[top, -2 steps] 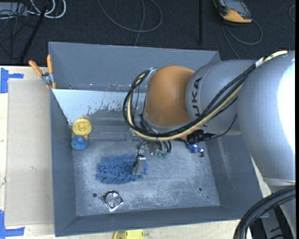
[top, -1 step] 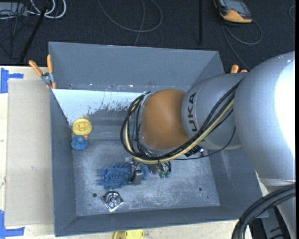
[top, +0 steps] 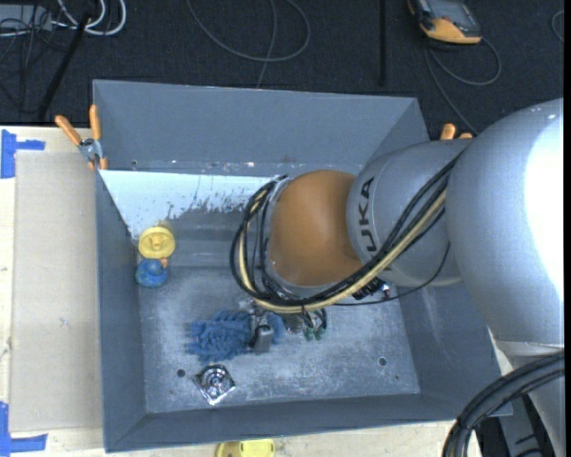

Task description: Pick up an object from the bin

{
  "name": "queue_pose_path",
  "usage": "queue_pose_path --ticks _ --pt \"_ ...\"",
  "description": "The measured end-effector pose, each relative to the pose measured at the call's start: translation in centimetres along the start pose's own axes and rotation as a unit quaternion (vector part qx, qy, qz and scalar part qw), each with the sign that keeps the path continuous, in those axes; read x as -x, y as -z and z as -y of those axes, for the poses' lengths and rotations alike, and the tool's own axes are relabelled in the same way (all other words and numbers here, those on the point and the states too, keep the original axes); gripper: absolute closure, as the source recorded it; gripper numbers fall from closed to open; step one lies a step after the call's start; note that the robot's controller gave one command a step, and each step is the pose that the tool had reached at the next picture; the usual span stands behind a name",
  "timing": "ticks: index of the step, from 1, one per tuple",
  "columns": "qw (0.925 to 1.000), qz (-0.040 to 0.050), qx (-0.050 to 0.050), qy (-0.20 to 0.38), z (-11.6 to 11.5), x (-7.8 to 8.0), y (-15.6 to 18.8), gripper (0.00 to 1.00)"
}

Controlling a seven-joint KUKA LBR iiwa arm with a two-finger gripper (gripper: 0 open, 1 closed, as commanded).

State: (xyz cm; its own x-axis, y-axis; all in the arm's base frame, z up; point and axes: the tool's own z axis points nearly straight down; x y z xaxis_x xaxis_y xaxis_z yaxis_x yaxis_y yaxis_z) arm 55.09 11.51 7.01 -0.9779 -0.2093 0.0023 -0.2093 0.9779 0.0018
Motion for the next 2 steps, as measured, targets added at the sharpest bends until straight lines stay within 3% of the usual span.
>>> queue_pose_path --ticks 1,2 --pt "1.0000 0.0012 -0.001 0.005 -0.69 -2.52 8.44 1.00" --pt "1.0000 0.0011 -0.001 0.004 -0.69 -2.52 8.44 1.00"
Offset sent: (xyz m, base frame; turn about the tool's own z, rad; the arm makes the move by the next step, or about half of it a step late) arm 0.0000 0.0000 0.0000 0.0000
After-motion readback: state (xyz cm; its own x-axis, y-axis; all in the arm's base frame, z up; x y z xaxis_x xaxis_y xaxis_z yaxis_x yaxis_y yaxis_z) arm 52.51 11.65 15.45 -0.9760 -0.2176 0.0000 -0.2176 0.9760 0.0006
